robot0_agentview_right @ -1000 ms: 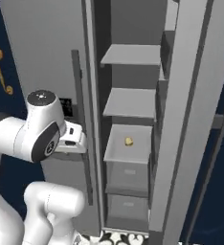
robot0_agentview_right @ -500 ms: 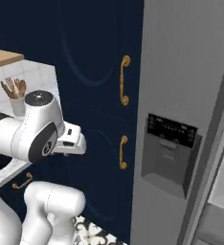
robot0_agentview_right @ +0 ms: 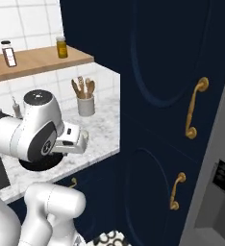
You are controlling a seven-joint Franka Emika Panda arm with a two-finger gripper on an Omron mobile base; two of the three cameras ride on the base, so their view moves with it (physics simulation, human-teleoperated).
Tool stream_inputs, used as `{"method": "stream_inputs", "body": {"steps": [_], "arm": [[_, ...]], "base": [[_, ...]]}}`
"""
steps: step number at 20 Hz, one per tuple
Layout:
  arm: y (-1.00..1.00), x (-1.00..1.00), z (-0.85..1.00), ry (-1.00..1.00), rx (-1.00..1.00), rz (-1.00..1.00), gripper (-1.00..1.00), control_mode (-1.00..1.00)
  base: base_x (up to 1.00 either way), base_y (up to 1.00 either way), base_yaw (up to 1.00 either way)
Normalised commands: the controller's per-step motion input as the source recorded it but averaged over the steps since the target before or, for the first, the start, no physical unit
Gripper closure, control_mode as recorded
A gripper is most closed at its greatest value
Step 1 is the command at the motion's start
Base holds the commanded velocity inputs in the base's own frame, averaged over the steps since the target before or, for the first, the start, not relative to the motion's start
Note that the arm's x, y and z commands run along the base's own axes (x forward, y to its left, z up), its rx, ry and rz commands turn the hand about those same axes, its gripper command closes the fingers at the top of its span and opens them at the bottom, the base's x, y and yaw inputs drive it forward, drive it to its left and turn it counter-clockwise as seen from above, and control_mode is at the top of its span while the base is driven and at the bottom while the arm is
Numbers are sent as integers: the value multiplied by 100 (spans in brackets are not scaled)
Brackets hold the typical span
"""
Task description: Grab a lemon wedge from the fridge and one ice cube from the ice bowl, and put them in the glass of lemonade.
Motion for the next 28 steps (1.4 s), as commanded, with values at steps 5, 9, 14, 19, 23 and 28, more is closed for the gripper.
{"method": "stream_inputs", "body": {"steps": [5, 9, 14, 19, 23, 28], "arm": [[0, 0, 0, 0, 0, 0, 100, 100], [0, 0, 0, 0, 0, 0, 100, 100], [0, 37, -10, 6, 0, 9, 100, -100], [4, 100, -58, 26, 0, 12, 100, -100], [2, 100, -74, 1, -1, -1, 100, -100], [0, 69, -17, -12, 0, -13, 100, -100]], "base": [[54, 23, 51], [83, 9, 50], [53, 0, 22], [0, 0, 0], [0, 0, 0], [0, 0, 0]]}}
